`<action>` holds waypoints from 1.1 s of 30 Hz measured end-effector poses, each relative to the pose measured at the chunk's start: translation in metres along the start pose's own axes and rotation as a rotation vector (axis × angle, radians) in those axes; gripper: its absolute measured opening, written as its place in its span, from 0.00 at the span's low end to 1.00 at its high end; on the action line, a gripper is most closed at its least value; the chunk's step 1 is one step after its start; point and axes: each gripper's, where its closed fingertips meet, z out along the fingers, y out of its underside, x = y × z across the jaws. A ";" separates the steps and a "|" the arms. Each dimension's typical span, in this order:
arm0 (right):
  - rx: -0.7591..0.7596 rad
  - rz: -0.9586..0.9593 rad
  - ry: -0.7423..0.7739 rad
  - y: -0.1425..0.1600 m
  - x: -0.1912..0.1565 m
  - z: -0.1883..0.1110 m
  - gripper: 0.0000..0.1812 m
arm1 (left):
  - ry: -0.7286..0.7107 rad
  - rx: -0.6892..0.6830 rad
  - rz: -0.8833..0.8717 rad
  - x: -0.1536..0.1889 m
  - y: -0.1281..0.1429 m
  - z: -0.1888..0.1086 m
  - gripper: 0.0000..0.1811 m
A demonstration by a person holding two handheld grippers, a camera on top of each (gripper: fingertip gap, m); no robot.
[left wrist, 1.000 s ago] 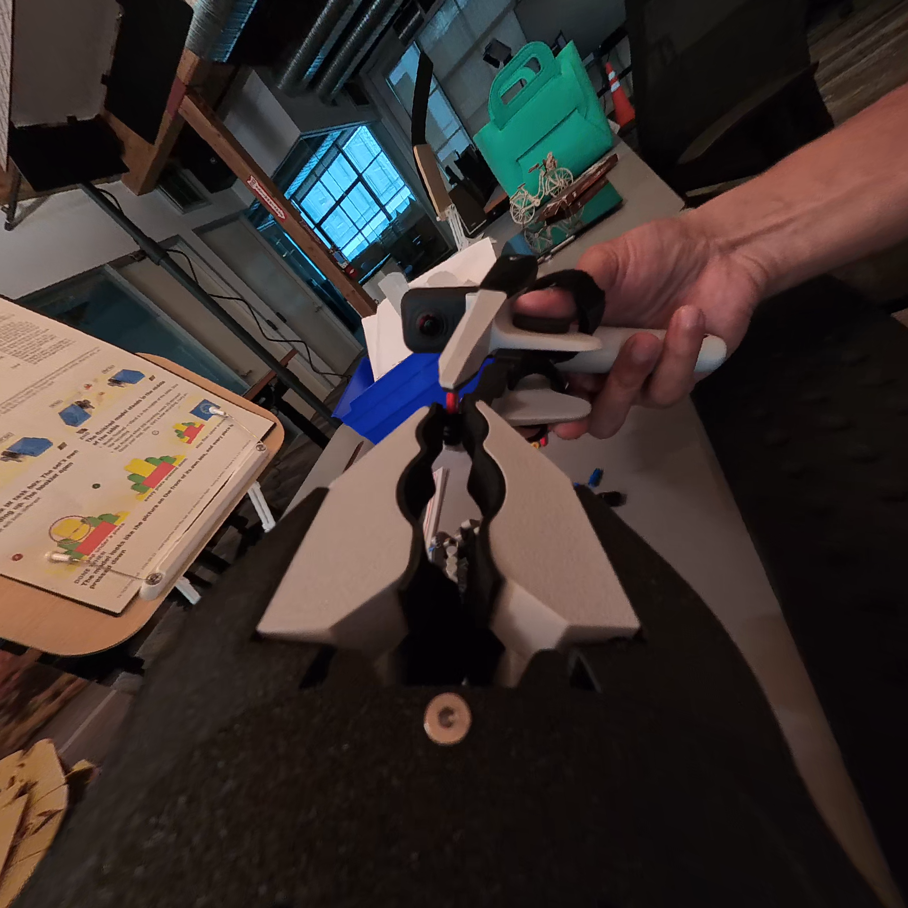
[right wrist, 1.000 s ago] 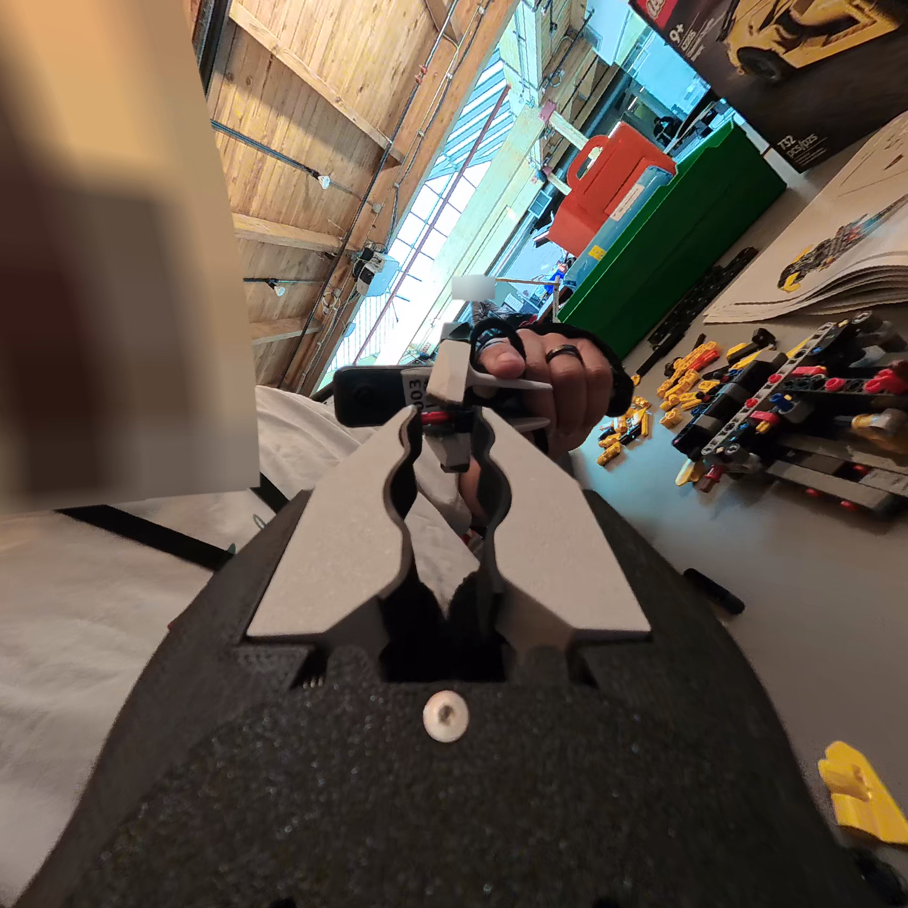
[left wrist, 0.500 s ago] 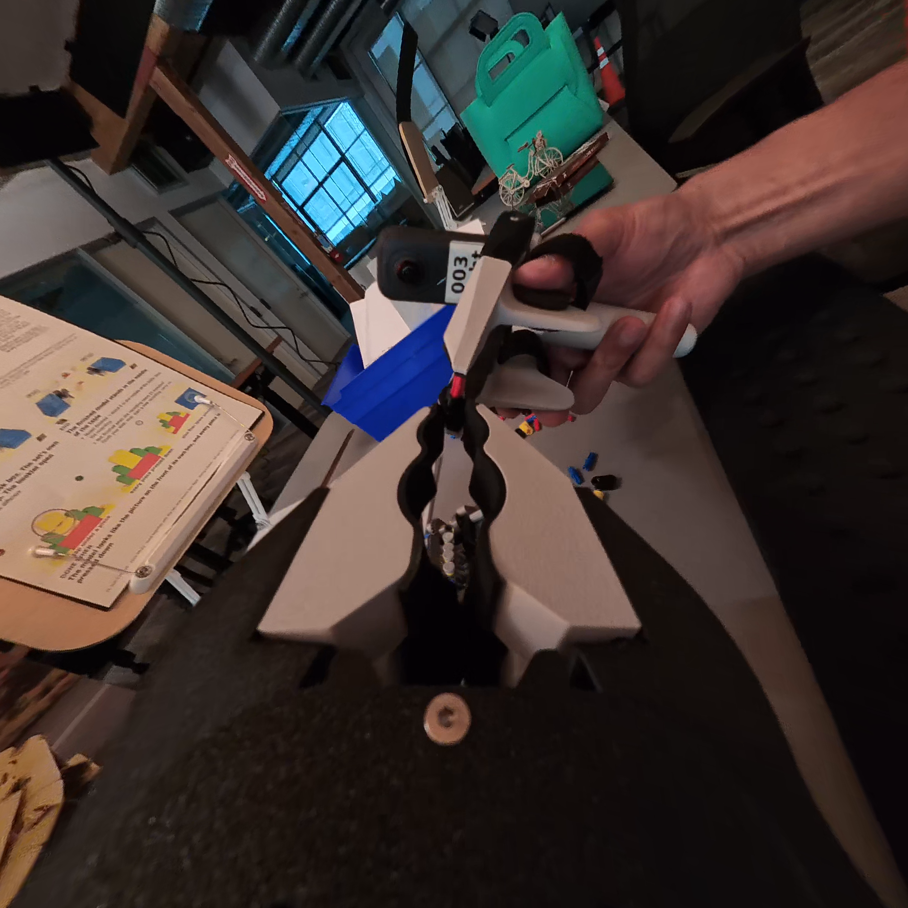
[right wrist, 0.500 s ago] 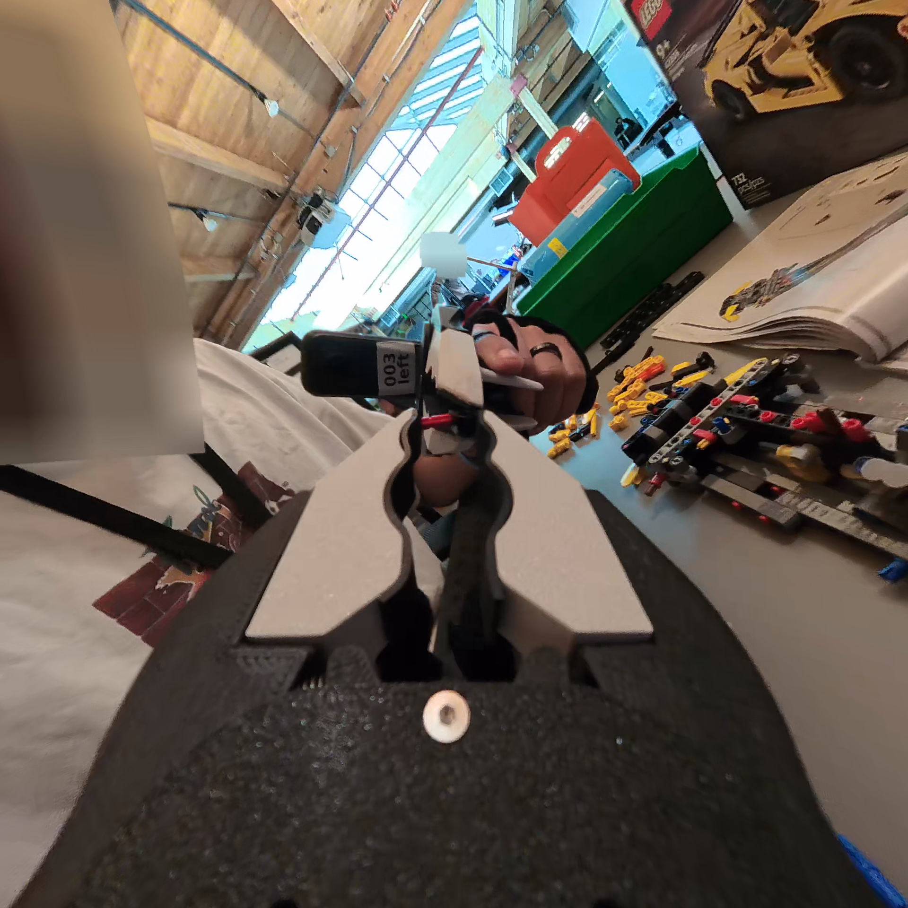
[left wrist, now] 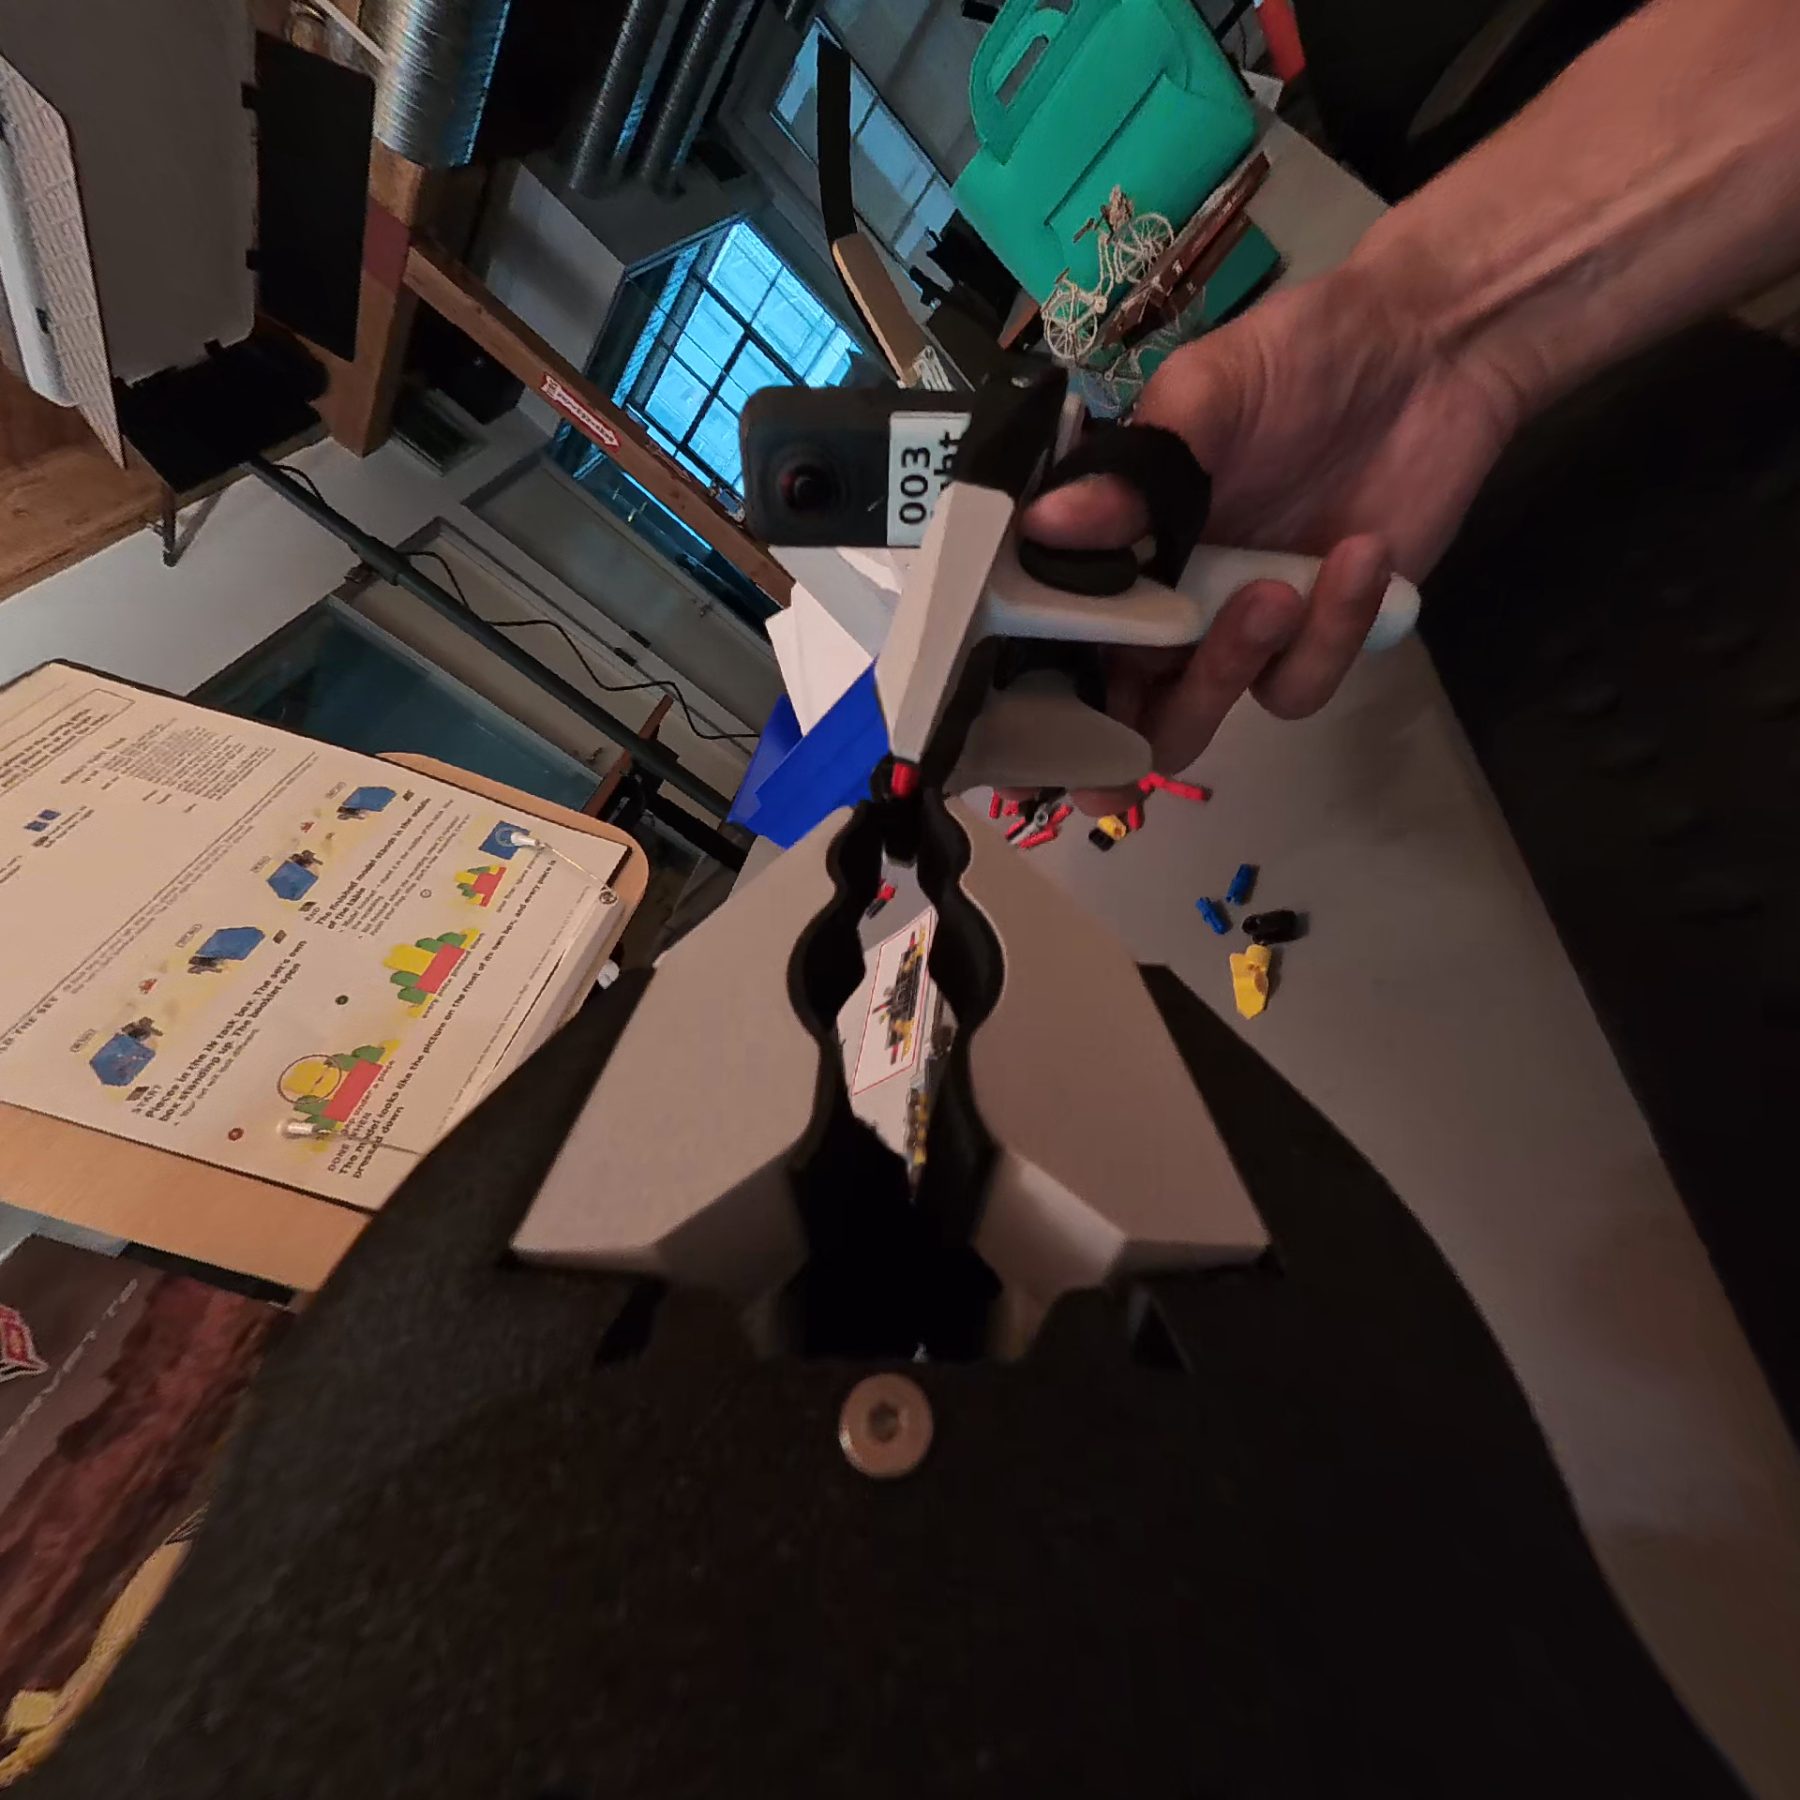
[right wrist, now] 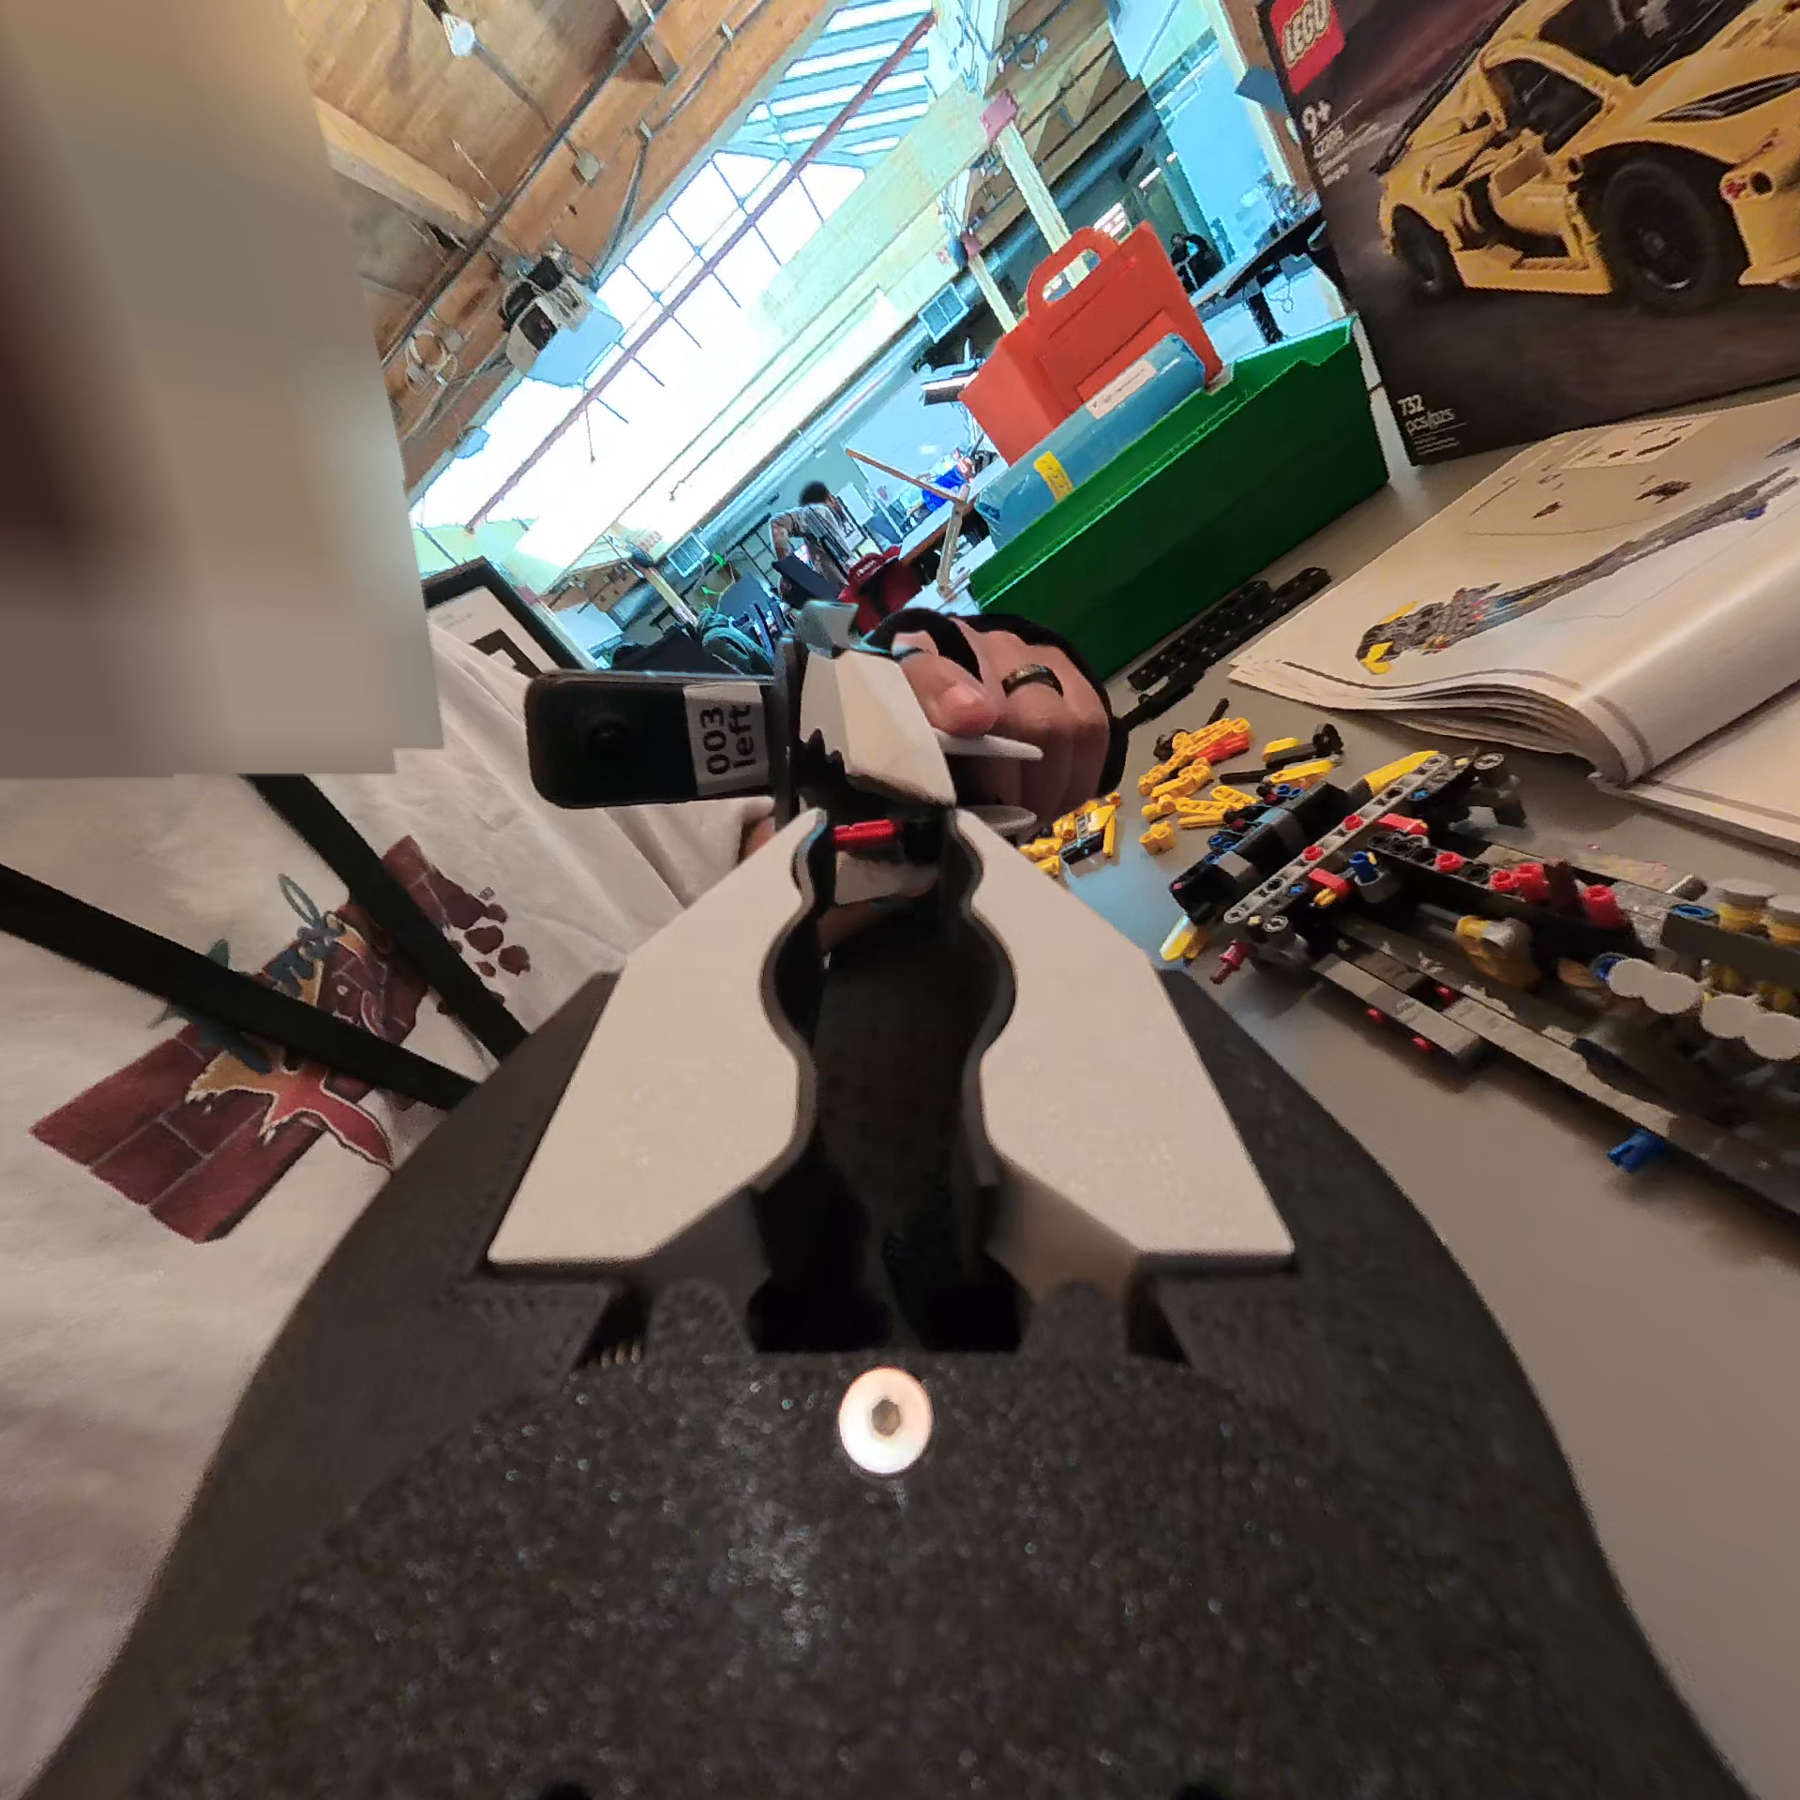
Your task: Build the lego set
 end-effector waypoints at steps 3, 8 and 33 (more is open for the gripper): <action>-0.017 -0.036 0.022 0.002 0.001 0.000 0.11 | 0.001 -0.003 -0.008 0.001 0.000 0.000 0.03; -0.021 -0.081 0.031 0.002 -0.002 0.000 0.10 | -0.019 0.003 -0.004 0.000 -0.004 0.000 0.03; 0.107 -0.062 0.099 -0.004 0.026 -0.014 0.22 | 0.097 -0.054 -0.271 0.009 0.031 0.010 0.03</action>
